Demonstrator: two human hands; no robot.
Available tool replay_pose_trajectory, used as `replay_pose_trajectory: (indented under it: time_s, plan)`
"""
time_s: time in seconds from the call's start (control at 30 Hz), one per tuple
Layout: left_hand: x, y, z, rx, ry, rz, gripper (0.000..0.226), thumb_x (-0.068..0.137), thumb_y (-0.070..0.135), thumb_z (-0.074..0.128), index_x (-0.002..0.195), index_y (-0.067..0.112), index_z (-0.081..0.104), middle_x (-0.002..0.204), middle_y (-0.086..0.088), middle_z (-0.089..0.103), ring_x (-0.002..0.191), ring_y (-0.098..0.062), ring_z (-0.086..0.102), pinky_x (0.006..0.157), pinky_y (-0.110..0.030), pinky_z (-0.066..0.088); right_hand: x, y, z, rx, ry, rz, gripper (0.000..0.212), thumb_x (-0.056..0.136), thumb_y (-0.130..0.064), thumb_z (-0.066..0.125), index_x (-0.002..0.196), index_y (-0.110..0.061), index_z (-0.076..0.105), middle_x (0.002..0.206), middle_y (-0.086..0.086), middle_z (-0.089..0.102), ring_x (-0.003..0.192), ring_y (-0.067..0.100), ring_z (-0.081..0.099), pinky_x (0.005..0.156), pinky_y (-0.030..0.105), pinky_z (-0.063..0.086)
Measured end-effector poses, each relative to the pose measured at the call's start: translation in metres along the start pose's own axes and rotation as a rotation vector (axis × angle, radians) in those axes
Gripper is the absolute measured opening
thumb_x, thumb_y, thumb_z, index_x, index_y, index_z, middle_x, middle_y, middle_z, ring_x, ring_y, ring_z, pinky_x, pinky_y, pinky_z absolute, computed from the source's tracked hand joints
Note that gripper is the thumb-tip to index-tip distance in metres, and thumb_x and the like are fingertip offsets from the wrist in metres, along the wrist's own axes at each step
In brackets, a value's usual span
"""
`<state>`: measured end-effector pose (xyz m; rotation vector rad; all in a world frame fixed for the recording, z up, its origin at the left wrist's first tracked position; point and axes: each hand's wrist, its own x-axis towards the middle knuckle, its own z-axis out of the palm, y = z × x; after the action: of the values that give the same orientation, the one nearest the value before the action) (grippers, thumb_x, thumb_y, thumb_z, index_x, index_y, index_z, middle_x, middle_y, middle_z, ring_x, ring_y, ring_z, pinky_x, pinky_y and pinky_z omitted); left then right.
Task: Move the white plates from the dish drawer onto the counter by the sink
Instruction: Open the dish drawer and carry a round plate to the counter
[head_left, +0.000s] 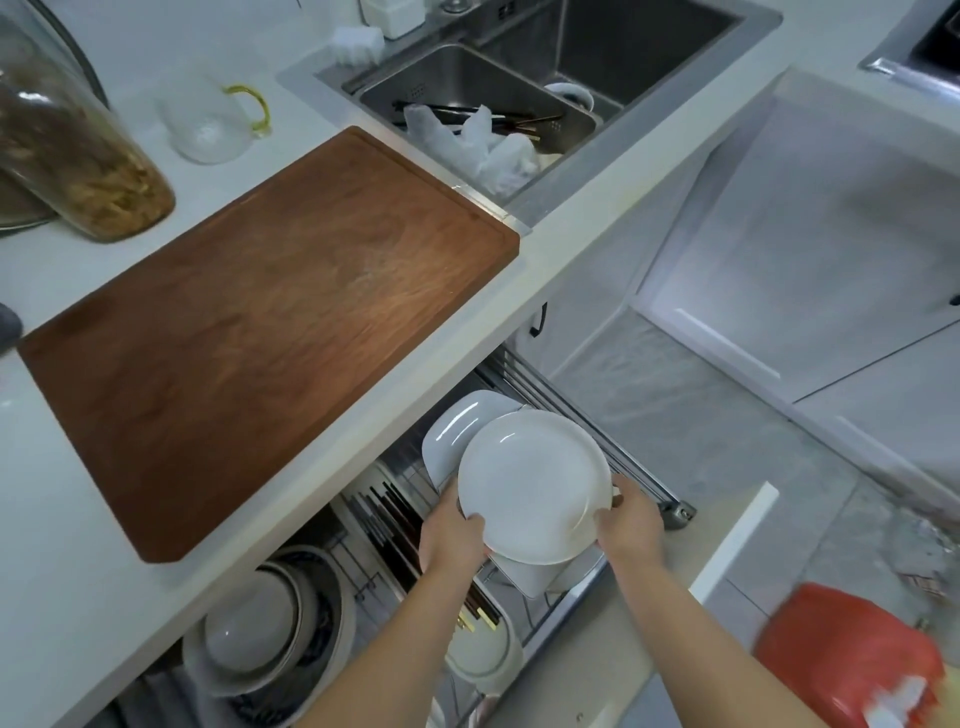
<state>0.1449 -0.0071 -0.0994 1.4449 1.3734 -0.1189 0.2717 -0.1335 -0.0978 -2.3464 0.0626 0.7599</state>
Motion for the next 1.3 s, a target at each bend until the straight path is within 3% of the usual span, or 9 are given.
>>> replay_pose_trajectory:
  time_s: [0.2, 0.27, 0.4, 0.5, 0.6, 0.73, 0.93, 1.13, 1.3]
  plan:
    - [-0.029, 0.026, -0.013, -0.013, 0.017, 0.100, 0.065, 0.082, 0.005, 0.046, 0.136, 0.041, 0.043, 0.114, 0.003, 0.065, 0.093, -0.021, 0.062, 0.074, -0.034, 0.056, -0.028, -0.019, -0.034, 0.214, -0.031, -0.008, 0.043, 0.074, 0.009, 0.040, 0.091, -0.026, 0.060, 0.080, -0.004, 0.064, 0.086, 0.028, 0.061, 0.082, 0.054, 0.055]
    - [-0.037, 0.041, -0.016, -0.041, 0.000, 0.139, 0.066, 0.083, 0.004, 0.044, 0.138, 0.040, 0.042, 0.106, 0.002, 0.064, 0.093, -0.023, 0.063, 0.079, -0.044, 0.058, -0.035, -0.028, -0.050, 0.228, -0.020, -0.016, 0.040, 0.077, 0.005, 0.045, 0.090, -0.031, 0.056, 0.077, -0.009, 0.061, 0.088, 0.030, 0.063, 0.081, 0.054, 0.055]
    - [-0.050, 0.078, -0.020, -0.077, -0.066, 0.199, 0.064, 0.085, 0.003, 0.046, 0.138, 0.038, 0.041, 0.092, 0.009, 0.060, 0.088, -0.022, 0.062, 0.081, -0.049, 0.058, -0.040, -0.046, -0.082, 0.279, 0.036, -0.072, 0.045, 0.074, 0.005, 0.048, 0.109, -0.019, 0.063, 0.082, 0.001, 0.064, 0.090, 0.034, 0.065, 0.080, 0.055, 0.054]
    - [-0.061, 0.103, -0.020, -0.147, -0.129, 0.248, 0.067, 0.083, 0.001, 0.045, 0.137, 0.039, 0.044, 0.109, 0.006, 0.065, 0.096, -0.024, 0.065, 0.075, -0.046, 0.061, -0.042, -0.053, -0.104, 0.366, 0.057, -0.065, 0.052, 0.073, 0.006, 0.045, 0.114, -0.021, 0.061, 0.091, 0.005, 0.067, 0.093, 0.033, 0.065, 0.083, 0.054, 0.055]
    - [-0.076, 0.125, -0.015, -0.169, -0.178, 0.277, 0.069, 0.083, -0.001, 0.044, 0.138, 0.040, 0.043, 0.120, 0.004, 0.063, 0.104, -0.026, 0.064, 0.061, -0.031, 0.062, -0.045, -0.056, -0.126, 0.476, 0.072, -0.049, 0.052, 0.075, 0.005, 0.046, 0.115, -0.026, 0.060, 0.097, 0.005, 0.067, 0.097, 0.032, 0.065, 0.083, 0.052, 0.056]
    - [-0.102, 0.150, -0.003, -0.187, -0.231, 0.303, 0.066, 0.083, -0.004, 0.044, 0.136, 0.036, 0.046, 0.117, -0.003, 0.062, 0.106, -0.027, 0.062, 0.065, -0.036, 0.062, -0.052, -0.050, -0.159, 0.570, 0.105, -0.023, 0.054, 0.080, 0.009, 0.044, 0.126, -0.017, 0.055, 0.105, 0.011, 0.064, 0.095, 0.033, 0.063, 0.074, 0.043, 0.058]
    - [-0.150, 0.176, 0.035, -0.185, -0.277, 0.359, 0.061, 0.082, -0.007, 0.041, 0.130, 0.029, 0.052, 0.100, 0.000, 0.061, 0.090, -0.029, 0.065, 0.072, -0.048, 0.060, -0.066, -0.027, -0.222, 0.669, 0.134, -0.049, 0.052, 0.080, 0.010, 0.043, 0.124, -0.015, 0.057, 0.101, 0.012, 0.064, 0.090, 0.030, 0.062, 0.067, 0.037, 0.055]
    - [-0.206, 0.193, 0.088, -0.213, -0.275, 0.387, 0.056, 0.083, -0.005, 0.042, 0.120, 0.036, 0.050, 0.102, 0.006, 0.062, 0.080, -0.020, 0.064, 0.067, -0.038, 0.060, -0.065, 0.006, -0.290, 0.686, 0.127, -0.101, 0.050, 0.079, 0.010, 0.041, 0.116, -0.018, 0.060, 0.100, 0.011, 0.065, 0.089, 0.029, 0.063, 0.061, 0.031, 0.055]
    - [-0.243, 0.197, 0.136, -0.208, -0.261, 0.364, 0.063, 0.083, -0.005, 0.041, 0.137, 0.028, 0.046, 0.113, -0.003, 0.059, 0.088, -0.033, 0.067, 0.068, -0.039, 0.060, -0.059, 0.041, -0.341, 0.665, 0.106, -0.078, 0.051, 0.079, 0.009, 0.043, 0.121, -0.014, 0.059, 0.101, 0.011, 0.064, 0.089, 0.030, 0.063, 0.067, 0.035, 0.056]
